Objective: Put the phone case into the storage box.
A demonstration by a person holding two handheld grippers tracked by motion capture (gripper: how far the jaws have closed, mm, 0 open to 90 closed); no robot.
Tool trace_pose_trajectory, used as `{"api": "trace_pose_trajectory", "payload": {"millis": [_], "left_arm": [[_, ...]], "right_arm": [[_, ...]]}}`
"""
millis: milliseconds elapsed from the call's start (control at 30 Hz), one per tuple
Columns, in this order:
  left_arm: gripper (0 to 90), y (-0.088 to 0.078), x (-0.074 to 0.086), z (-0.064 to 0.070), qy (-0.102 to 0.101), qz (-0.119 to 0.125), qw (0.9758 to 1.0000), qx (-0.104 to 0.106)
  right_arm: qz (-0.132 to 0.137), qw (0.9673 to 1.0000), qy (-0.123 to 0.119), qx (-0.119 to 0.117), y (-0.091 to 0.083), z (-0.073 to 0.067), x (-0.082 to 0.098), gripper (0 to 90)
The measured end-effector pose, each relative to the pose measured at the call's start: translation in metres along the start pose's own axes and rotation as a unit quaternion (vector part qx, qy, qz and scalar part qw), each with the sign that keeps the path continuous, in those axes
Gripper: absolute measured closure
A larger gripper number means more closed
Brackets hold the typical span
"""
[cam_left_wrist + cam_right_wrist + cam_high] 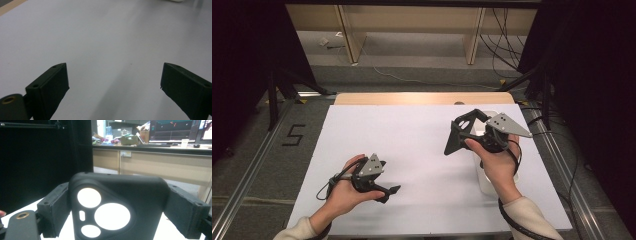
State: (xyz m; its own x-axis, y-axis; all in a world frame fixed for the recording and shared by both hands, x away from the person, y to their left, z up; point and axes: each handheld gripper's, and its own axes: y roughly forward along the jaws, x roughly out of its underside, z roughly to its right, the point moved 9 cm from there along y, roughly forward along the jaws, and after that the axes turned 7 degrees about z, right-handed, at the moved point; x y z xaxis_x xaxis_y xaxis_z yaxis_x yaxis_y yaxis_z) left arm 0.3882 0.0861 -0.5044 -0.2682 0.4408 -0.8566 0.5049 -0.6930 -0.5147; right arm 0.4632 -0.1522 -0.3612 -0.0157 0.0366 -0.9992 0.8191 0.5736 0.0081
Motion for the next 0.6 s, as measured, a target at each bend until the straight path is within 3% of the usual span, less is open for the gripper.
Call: {"api": "trace_pose_trajectory", "payload": {"millis": [600], "left_arm": [[7.6,0.000,0.001,-0.005,0.002,0.000,1.0000,-0.002]], "right_arm": [[0.010,0.9998,0.000,0.016,0.000,0.016,-0.009,15.0]]}}
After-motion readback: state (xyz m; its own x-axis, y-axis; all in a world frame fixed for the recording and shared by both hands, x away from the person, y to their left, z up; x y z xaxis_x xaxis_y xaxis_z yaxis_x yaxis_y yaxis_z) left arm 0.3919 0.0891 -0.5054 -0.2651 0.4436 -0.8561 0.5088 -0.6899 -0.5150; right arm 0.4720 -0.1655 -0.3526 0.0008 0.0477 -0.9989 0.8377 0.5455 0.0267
